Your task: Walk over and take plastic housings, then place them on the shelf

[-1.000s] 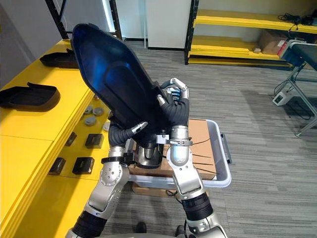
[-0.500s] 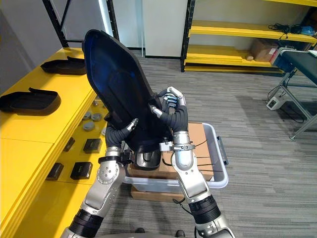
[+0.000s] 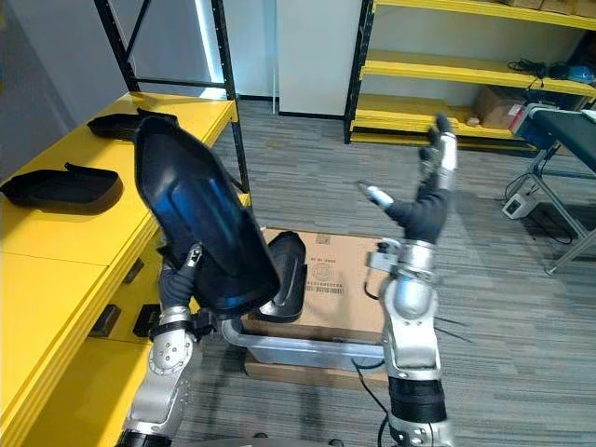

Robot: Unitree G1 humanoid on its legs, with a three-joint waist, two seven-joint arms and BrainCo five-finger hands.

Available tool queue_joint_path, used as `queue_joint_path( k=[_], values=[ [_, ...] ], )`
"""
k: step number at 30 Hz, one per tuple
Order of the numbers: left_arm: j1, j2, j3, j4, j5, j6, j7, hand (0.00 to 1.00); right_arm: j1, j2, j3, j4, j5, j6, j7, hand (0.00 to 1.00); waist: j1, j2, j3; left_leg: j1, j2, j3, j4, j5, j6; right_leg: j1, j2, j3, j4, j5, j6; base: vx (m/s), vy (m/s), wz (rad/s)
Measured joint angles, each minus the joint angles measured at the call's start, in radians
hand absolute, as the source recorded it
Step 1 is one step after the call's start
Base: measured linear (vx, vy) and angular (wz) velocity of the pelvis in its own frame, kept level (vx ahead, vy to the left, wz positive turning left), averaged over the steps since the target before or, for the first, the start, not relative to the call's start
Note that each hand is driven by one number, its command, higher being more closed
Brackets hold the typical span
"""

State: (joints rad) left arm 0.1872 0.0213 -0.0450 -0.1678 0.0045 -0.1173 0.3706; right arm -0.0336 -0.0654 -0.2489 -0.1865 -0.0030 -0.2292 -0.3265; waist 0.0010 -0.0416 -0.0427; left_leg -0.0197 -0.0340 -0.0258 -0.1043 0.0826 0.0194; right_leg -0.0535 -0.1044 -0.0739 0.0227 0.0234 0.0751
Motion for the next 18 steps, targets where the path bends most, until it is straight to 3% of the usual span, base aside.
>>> queue_joint_path(
  k=[3, 7, 12, 18],
  values=[
    [0.029, -0.001, 0.017, -0.059, 0.011, -0.002, -0.002, 1.00, 0.061, -0.003, -0.062, 0.133, 0.019, 0.005, 0.006, 0.00, -0.007, 0.001, 0.000, -0.002, 0.000, -0.001, 0.000, 0.000, 0.000, 0.000, 0.000, -0.001, -0.002, 0.000, 0.000, 0.00, 0.000, 0.00],
    [0.075, -0.003, 0.040, -0.150, 0.016, -0.025, -0.037, 1.00, 0.152, -0.006, -0.183, 0.514, 0.129, 0.050, 0.049, 0.00, -0.014, 0.010, -0.005, -0.012, 0.000, -0.008, 0.000, -0.001, 0.000, -0.001, -0.001, -0.004, -0.012, -0.004, 0.006, 0.00, 0.000, 0.03],
    [0.078, -0.001, 0.049, -0.159, 0.013, -0.027, -0.081, 1.00, 0.208, -0.021, -0.185, 0.941, 0.191, 0.087, 0.128, 0.00, -0.014, 0.017, -0.008, -0.026, 0.004, -0.032, 0.001, -0.001, -0.001, 0.001, -0.001, -0.021, -0.026, 0.006, 0.006, 0.02, -0.016, 0.11],
    [0.100, 0.001, 0.013, -0.192, 0.003, -0.029, -0.131, 1.00, 0.238, 0.024, -0.173, 1.166, 0.201, 0.132, 0.177, 0.00, -0.005, 0.019, 0.023, -0.027, -0.012, -0.153, 0.010, 0.009, -0.011, 0.056, -0.010, -0.147, -0.002, -0.027, 0.007, 0.03, -0.033, 0.57]
  ],
)
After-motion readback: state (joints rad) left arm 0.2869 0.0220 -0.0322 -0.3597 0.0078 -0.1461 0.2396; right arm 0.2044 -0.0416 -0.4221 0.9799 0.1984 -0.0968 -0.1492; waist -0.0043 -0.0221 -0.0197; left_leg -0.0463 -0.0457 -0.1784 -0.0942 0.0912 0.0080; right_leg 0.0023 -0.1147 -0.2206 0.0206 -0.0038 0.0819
